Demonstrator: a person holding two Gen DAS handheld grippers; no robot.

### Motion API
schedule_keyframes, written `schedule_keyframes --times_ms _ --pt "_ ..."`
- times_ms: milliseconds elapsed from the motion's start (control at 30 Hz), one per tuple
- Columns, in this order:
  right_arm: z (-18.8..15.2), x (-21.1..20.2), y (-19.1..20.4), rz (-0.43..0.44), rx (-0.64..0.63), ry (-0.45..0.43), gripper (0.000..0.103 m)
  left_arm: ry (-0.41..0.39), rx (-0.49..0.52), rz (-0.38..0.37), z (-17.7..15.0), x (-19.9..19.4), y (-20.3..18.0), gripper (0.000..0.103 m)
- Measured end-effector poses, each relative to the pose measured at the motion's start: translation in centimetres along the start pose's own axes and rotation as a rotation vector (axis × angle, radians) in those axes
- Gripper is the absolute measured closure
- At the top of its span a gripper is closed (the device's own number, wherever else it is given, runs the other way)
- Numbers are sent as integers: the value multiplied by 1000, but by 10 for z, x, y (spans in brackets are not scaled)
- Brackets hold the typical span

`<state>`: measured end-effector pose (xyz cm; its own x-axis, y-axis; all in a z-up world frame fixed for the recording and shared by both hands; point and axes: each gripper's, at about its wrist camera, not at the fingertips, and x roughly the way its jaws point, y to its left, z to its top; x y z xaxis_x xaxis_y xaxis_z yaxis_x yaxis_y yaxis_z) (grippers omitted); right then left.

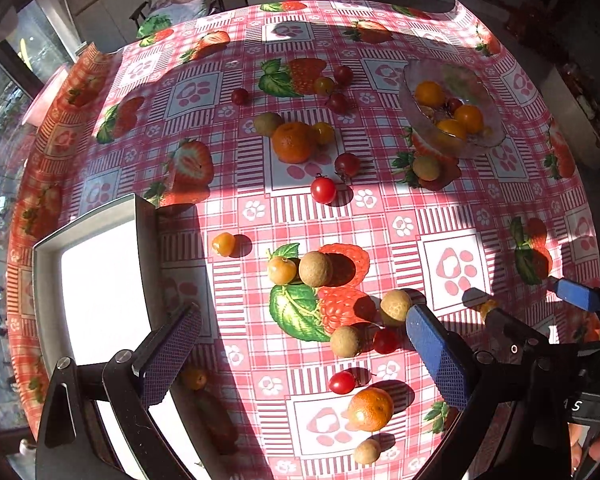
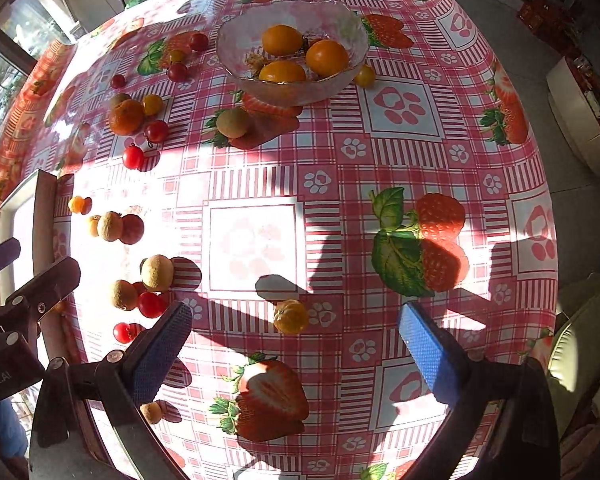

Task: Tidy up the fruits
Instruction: 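Move both tools over the scattered fruits on the tablecloth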

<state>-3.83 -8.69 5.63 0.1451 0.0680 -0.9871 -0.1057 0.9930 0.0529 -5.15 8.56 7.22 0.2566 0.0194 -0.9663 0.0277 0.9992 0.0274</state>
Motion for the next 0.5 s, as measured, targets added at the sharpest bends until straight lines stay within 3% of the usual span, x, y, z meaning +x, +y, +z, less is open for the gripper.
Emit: schedule_keyframes --times_ms 133,500 --pt "0 -2 16 1 0 14 0 8 -2 2 -1 -6 12 0" --pt "5 -12 2 -4 5 29 0 33 -7 21 -11 -7 24 0"
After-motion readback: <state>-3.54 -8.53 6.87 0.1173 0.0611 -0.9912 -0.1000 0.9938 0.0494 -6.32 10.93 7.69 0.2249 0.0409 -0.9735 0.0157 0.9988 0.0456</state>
